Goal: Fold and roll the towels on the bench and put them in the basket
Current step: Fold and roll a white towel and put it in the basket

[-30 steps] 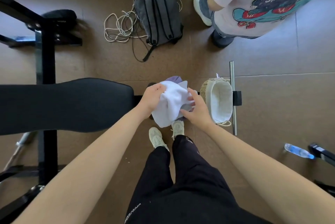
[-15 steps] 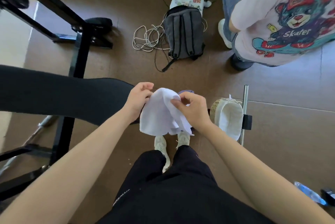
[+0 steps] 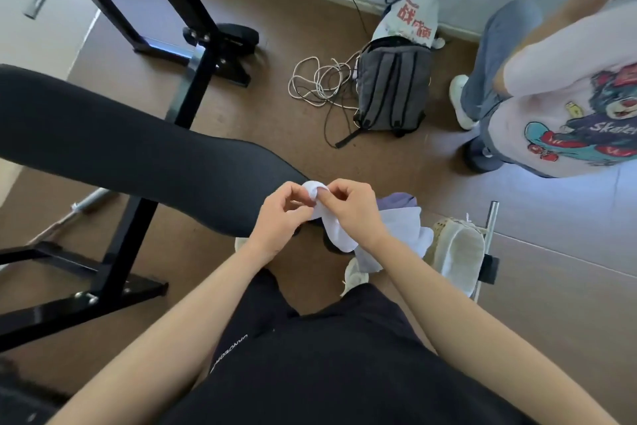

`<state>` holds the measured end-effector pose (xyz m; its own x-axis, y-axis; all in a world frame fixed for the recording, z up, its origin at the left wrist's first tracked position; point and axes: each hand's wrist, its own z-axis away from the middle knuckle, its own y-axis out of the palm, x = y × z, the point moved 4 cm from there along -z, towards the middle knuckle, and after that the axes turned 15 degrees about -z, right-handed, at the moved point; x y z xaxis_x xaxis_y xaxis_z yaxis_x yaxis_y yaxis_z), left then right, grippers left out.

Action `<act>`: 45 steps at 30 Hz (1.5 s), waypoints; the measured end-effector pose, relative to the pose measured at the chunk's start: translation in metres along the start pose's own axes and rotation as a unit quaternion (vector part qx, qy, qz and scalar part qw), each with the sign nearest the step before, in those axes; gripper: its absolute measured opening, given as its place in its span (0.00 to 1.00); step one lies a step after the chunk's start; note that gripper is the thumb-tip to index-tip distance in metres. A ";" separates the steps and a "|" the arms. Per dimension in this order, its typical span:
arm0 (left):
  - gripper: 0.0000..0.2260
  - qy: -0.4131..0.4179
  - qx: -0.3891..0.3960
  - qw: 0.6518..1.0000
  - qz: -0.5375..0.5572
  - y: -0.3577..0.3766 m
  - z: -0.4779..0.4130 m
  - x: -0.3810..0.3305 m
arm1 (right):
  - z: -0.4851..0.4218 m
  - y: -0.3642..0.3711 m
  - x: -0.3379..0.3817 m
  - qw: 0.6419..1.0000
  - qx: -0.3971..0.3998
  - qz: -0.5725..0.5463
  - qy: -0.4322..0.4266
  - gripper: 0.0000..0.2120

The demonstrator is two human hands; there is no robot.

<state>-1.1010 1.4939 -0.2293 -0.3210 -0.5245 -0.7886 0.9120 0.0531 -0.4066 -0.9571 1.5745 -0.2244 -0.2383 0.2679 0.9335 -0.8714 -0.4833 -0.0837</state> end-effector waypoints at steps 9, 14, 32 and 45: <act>0.20 0.069 0.137 0.984 -0.086 -0.126 -0.045 0.053 | -0.039 0.132 0.016 0.989 0.062 -0.040 0.126 0.19; 0.11 0.082 0.154 0.975 -0.138 -0.187 -0.060 0.075 | -0.054 0.172 0.029 0.988 0.063 -0.054 0.129 0.17; 0.11 -0.133 -0.044 0.955 -0.262 -0.205 -0.038 0.168 | -0.073 0.197 0.003 0.971 0.116 -0.034 0.209 0.23; 0.07 -0.221 -0.182 0.939 -0.193 -0.249 -0.024 0.200 | -0.112 0.116 -0.012 0.942 0.073 0.281 0.170 0.14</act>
<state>-1.3989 1.3962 -0.2971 -0.3995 -0.8609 -0.3149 0.5762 0.0314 -0.8167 -1.1027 1.6084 -0.2841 -0.7893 0.1752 0.5885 -0.5046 -0.7313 -0.4590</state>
